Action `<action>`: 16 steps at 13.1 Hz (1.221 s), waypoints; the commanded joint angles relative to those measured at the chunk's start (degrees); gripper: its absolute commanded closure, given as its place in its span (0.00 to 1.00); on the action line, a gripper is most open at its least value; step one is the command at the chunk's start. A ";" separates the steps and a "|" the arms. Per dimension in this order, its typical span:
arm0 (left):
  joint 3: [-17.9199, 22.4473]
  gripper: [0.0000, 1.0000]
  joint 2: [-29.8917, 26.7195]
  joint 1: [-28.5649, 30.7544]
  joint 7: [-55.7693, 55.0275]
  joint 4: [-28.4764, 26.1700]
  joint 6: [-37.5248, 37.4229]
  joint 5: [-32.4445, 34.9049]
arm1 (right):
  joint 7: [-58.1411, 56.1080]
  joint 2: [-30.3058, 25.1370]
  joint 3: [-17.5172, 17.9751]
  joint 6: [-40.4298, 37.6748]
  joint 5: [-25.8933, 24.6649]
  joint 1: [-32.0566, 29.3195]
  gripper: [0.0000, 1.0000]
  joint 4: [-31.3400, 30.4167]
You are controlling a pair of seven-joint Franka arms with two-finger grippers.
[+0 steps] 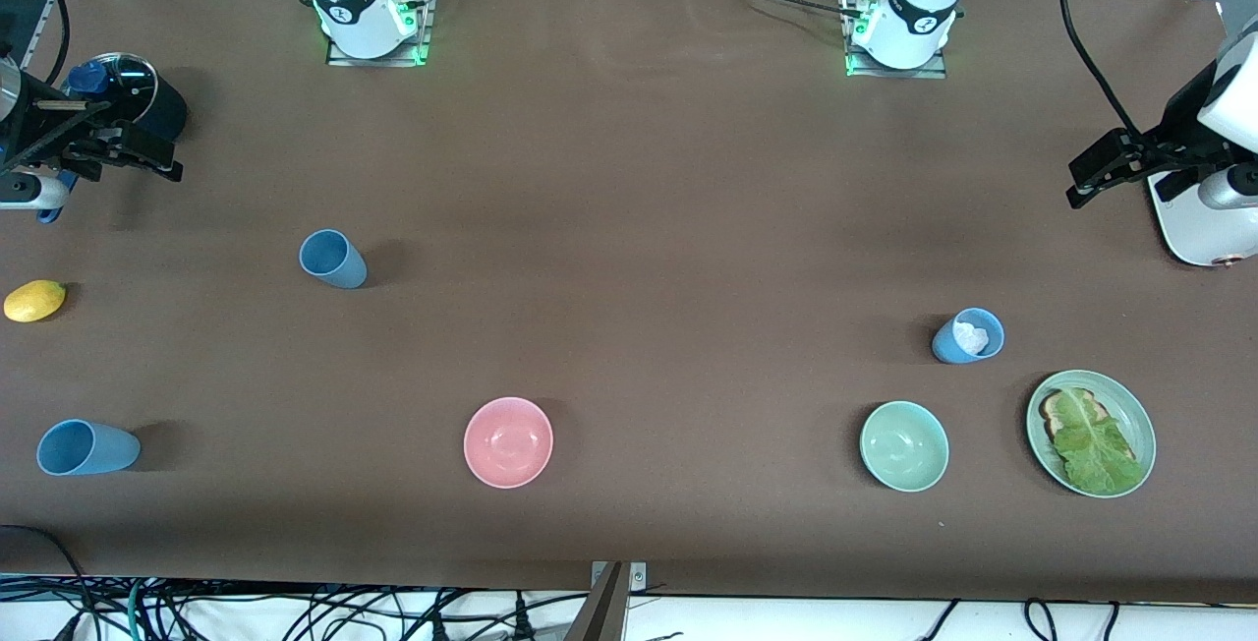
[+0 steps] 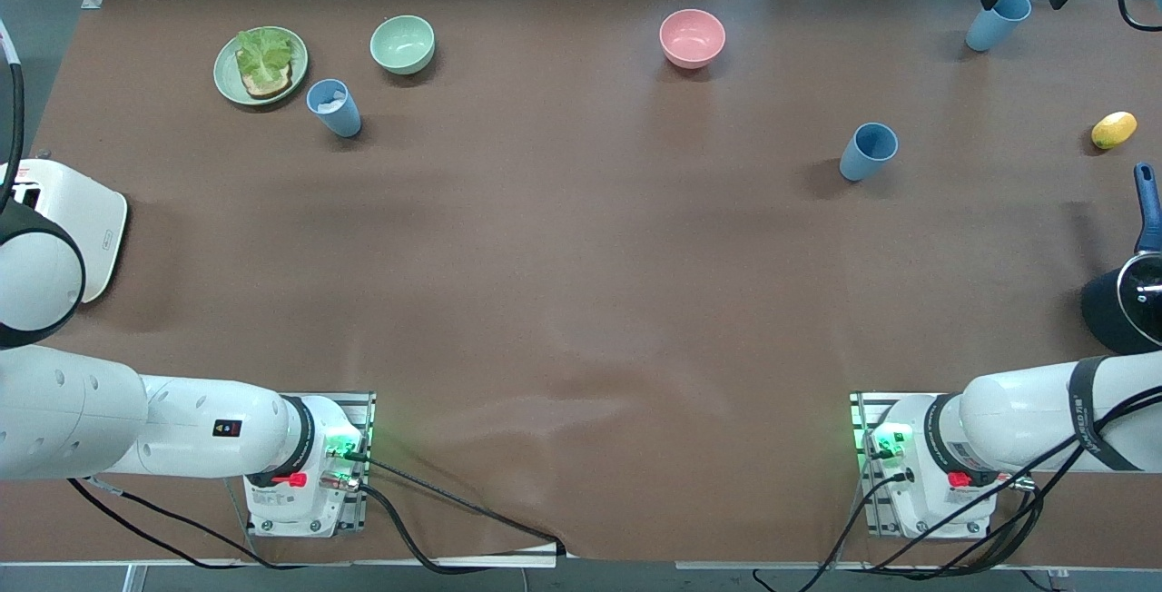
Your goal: Stack blue cups with both arms
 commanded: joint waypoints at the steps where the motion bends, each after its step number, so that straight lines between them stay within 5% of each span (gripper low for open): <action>1: 0.22 0.00 0.27 0.65 2.11 1.00 -1.28 -1.21 | 0.66 0.00 0.73 -0.41 -0.72 -0.58 0.00 0.58; 16: 0.58 0.00 0.45 0.91 2.11 2.14 -1.37 -4.37 | 0.58 0.00 0.73 -0.58 -0.72 -0.58 0.00 0.49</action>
